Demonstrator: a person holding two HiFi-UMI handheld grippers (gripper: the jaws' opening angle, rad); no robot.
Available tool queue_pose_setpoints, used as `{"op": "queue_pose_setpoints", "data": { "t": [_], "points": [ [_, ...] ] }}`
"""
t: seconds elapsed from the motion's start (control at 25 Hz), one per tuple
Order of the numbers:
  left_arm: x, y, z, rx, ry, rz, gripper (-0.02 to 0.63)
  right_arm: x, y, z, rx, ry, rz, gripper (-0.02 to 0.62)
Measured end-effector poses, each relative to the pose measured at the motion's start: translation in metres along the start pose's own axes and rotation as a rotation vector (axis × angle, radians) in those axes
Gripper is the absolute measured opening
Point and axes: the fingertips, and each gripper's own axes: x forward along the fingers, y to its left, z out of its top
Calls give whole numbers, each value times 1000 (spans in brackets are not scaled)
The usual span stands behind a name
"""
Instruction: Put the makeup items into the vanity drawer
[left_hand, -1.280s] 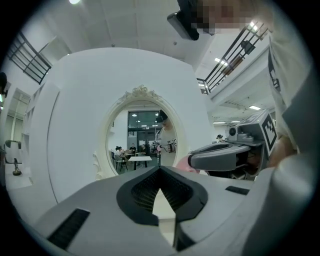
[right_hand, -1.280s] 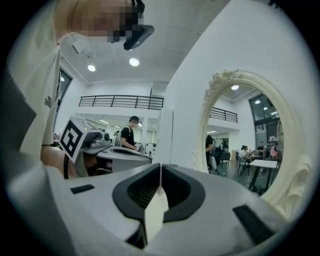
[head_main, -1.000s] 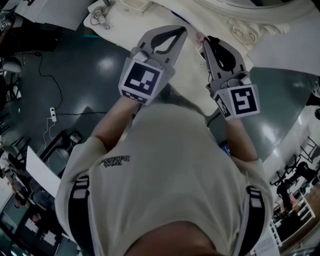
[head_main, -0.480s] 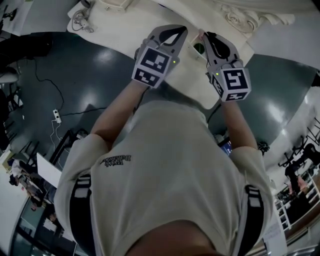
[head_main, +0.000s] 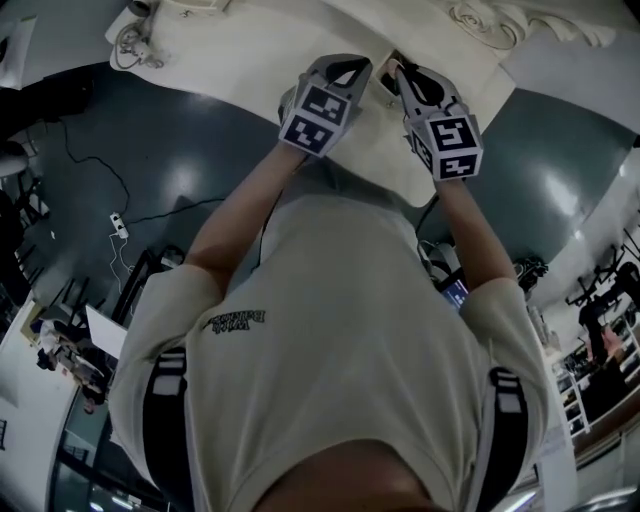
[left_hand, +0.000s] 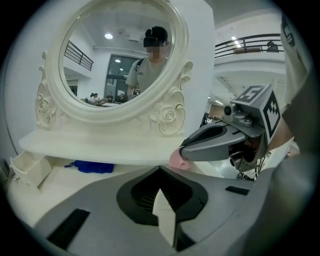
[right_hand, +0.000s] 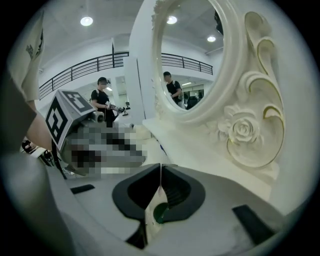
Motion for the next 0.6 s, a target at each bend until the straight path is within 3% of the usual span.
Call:
{"op": "queue_pose_setpoints", "data": {
  "t": [0.36, 0.6],
  "points": [
    [28, 5, -40, -36, 83, -20, 14, 31, -2, -46, 11, 90, 18, 9],
    [34, 6, -43, -53, 73, -20, 14, 35, -5, -58, 15, 135, 16, 12]
  ]
}}
